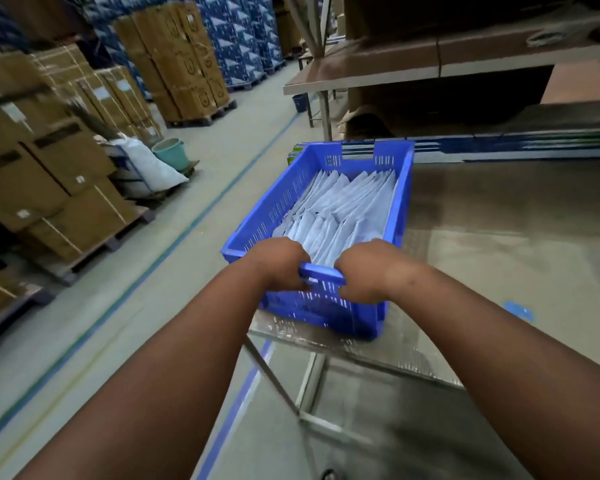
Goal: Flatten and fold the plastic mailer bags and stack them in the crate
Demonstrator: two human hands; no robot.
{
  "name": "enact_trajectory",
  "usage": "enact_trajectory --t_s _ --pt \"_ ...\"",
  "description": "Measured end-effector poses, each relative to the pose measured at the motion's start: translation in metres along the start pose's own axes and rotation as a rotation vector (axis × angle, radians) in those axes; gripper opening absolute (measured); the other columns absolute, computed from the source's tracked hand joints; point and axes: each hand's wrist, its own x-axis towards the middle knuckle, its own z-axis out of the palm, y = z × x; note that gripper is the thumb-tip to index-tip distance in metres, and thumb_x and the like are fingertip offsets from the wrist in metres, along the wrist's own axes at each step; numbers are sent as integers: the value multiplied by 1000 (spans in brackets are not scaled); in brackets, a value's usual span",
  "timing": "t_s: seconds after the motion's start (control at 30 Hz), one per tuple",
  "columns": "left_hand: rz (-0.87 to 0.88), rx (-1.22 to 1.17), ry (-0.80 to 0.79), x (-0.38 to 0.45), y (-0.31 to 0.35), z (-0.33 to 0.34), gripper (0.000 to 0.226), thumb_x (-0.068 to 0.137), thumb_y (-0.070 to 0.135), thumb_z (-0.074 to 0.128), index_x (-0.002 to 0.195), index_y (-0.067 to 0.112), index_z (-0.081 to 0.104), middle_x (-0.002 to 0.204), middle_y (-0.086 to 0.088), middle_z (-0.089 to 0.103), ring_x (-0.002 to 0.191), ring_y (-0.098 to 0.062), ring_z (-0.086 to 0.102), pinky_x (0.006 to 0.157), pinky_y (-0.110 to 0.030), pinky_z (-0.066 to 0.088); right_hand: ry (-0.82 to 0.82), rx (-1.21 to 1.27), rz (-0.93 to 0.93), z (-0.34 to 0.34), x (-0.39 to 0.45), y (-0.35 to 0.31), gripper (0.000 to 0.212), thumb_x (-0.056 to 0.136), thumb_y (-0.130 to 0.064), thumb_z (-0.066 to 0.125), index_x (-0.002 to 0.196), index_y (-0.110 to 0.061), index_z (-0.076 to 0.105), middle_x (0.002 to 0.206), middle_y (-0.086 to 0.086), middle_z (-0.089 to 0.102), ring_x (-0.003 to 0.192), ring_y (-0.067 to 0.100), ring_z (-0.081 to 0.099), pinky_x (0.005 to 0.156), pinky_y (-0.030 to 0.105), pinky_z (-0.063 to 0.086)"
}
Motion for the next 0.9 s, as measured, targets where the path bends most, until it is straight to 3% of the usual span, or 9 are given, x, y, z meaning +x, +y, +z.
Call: enact_trajectory --t_s 0.2,0.3,0.5,0.6,0.7,0.77,0.83,0.87,0.9 --pt "-5 -23 6 -21 14 6 32 86 60 75 93 29 74 79 6 66 82 -22 63 62 -32 42 5 -16 11 0 -25 -9 21 89 -44 60 82 -25 60 83 -6 61 81 23 60 65 35 41" --pt "12 -25 20 -29 14 9 33 86 61 75 93 29 74 78 6 66 80 -21 63 65 -34 50 8 -35 30 0 -33 -17 20 90 -43 62 83 -24 60 82 -8 57 83 23 56 67 35 37" --pt "52 -52 73 -37 13 20 32 82 61 75 85 30 66 79 6 64 82 -23 65 64 -33 47 -14 -23 104 1 -43 -31 26 88 -47 64 77 -25 56 73 -7 50 75 20 46 65 34 41" --pt "80 -50 108 -39 13 21 36 82 62 74 81 28 62 78 6 62 79 -23 63 62 -32 45 -25 -18 159 4 -43 -34 25 83 -49 62 76 -25 59 73 -6 56 74 20 51 82 42 54" --pt "101 -134 164 -47 15 24 48 79 74 66 82 26 60 77 7 59 76 -20 59 62 -33 42 76 73 152 10 -46 -32 31 85 -60 57 74 -31 56 68 -13 56 68 13 51 90 41 50" --pt "175 -214 358 -52 21 30 54 82 80 52 91 27 59 86 8 62 85 -22 61 70 -38 43 262 226 127 9 -58 -35 27 96 -58 51 90 -36 64 79 -20 59 77 7 50 97 40 43" --pt "253 -231 594 -54 43 33 64 90 72 45 122 19 64 119 -2 67 116 -32 62 100 -50 45 429 291 223 19 -72 -31 34 103 -50 40 116 -34 67 114 -15 67 110 12 56 115 49 32" --pt "240 -218 670 -54 58 27 74 93 67 46 139 10 60 141 -12 61 136 -37 53 115 -60 34 491 245 322 22 -79 -31 45 104 -49 35 132 -29 63 139 -5 62 132 17 51 122 55 24" --pt "245 -173 711 -54 74 25 83 94 62 45 152 3 49 158 -21 47 151 -41 38 122 -69 19 526 141 413 29 -85 -26 55 104 -51 30 145 -25 55 158 2 49 148 22 39 125 60 17"
